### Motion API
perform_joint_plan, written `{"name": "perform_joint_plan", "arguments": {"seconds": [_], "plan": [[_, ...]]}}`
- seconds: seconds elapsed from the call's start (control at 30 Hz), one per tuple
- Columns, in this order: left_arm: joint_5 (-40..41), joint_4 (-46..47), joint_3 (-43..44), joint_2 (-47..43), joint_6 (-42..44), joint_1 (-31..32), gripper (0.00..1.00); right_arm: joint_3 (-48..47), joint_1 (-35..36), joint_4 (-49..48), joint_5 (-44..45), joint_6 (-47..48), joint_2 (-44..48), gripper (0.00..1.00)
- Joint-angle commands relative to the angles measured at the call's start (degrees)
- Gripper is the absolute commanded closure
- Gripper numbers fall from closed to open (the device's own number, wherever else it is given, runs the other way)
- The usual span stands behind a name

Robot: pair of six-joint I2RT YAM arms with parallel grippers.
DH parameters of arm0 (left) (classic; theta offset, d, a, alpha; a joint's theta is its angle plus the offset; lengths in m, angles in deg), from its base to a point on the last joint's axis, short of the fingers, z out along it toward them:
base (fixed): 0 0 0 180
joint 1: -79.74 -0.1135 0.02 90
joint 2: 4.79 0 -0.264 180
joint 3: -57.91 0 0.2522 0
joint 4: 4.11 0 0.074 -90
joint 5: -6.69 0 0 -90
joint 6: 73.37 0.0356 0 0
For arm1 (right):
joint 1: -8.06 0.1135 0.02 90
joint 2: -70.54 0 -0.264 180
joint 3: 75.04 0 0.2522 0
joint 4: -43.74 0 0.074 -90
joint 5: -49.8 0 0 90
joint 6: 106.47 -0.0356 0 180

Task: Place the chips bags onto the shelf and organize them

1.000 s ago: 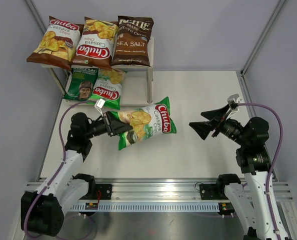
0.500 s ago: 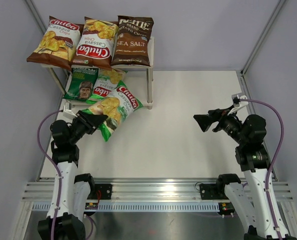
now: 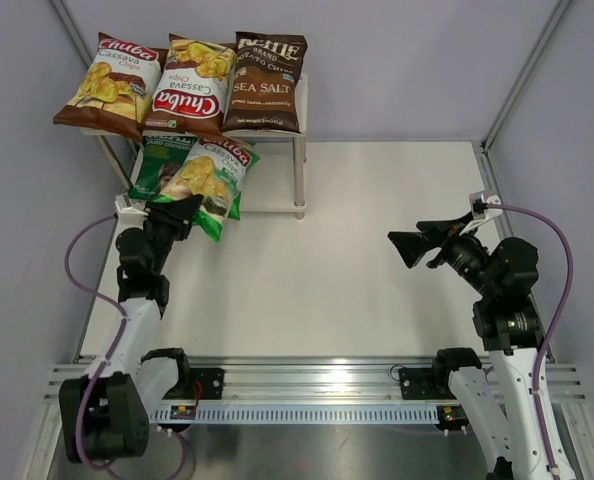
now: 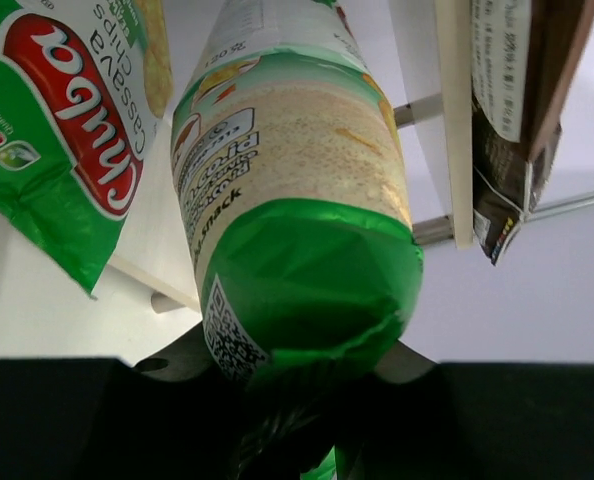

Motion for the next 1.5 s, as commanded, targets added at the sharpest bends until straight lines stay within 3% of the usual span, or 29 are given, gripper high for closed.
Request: {"name": "perform_joint_plan", "arguments": {"seconds": [0.0,0.27,0.5,0.73,0.9,1.23,1.47], "plan": [[9.8,17.0,4.8,5.7,-1.7,3.5,0.75,-0.4,0.2,-3.8,-1.8,-0.8,1.1,0.01],[23.1,34.3,7.4,21.5,-0.5,12.2,0.72,0.1,0.2,-6.7,-5.0,-2.8,1.5,0.01],[27.1,40.8,16.9,37.1,2.5,17.4,0.74,0.9,0.3,-7.4,-5.5,-2.6,3.5,0.01],[31.4,39.8,22.9,45.8,3.5,22.6,0.74,1.4,0.2,-7.2,-5.8,-2.6,4.4,0.00],[37.1,37.7,22.4,48.2,3.2,27.3,0.73,1.9,0.3,-7.2,-5.0,-2.4,4.5,0.01],[38.7,36.7,22.2,51.4,1.3,29.0,0.71,3.0,0.6,-8.1,-4.7,-2.6,4.8,0.01],[39.6,28.3,22.3,51.3,-0.9,31.1,0.67,3.5,0.6,-8.3,-4.2,-2.7,5.0,0.00]]}}
